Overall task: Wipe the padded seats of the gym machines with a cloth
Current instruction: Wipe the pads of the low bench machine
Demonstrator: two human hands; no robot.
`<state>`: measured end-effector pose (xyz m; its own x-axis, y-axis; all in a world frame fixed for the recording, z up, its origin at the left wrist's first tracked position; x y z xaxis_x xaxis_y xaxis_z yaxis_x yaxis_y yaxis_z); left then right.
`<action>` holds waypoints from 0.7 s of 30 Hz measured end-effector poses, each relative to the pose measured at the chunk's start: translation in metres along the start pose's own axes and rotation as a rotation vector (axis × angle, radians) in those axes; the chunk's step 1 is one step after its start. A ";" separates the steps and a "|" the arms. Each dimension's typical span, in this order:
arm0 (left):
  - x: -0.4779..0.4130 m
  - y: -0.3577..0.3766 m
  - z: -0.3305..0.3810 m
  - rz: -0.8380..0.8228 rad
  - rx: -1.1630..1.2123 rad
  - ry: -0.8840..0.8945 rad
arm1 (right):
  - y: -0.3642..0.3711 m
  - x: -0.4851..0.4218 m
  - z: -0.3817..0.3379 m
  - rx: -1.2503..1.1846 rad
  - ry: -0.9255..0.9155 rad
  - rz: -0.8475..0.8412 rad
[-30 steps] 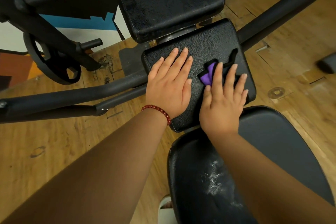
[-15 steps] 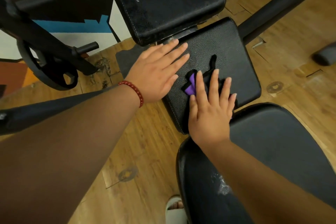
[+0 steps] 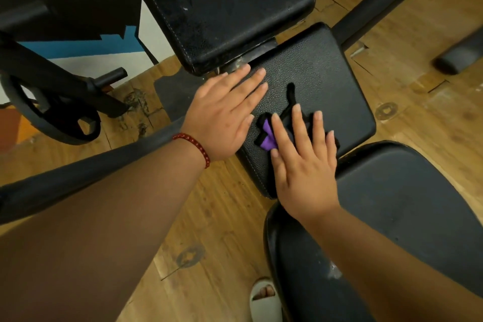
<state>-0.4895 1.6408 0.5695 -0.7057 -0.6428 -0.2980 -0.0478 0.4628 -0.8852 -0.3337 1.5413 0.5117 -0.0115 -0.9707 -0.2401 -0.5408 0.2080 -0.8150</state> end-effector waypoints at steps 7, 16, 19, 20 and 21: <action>0.002 0.005 -0.002 0.043 0.031 0.010 | -0.010 -0.005 0.027 -0.028 -0.291 -0.012; -0.001 -0.002 -0.013 0.055 0.139 0.032 | 0.007 -0.016 -0.027 0.007 0.139 0.119; -0.009 -0.002 -0.033 0.055 0.153 0.173 | 0.012 0.003 -0.024 0.056 0.005 0.073; -0.009 0.000 -0.037 0.037 0.131 0.209 | 0.012 0.008 -0.022 0.072 -0.049 0.053; -0.009 0.002 -0.038 0.021 0.108 0.223 | 0.010 0.009 -0.021 0.078 -0.087 0.043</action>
<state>-0.5102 1.6705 0.5840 -0.8447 -0.4777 -0.2416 0.0364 0.3989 -0.9163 -0.3569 1.5322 0.5118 0.0415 -0.9473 -0.3177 -0.4743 0.2612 -0.8407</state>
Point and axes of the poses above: each hand's wrist, its own x-axis away from the middle knuckle, its own y-axis out of the palm, z = x × y, the point moved 1 cm from there along -x, towards the middle knuckle, and after that the axes turned 9 degrees about -x, right-handed, at the moved point
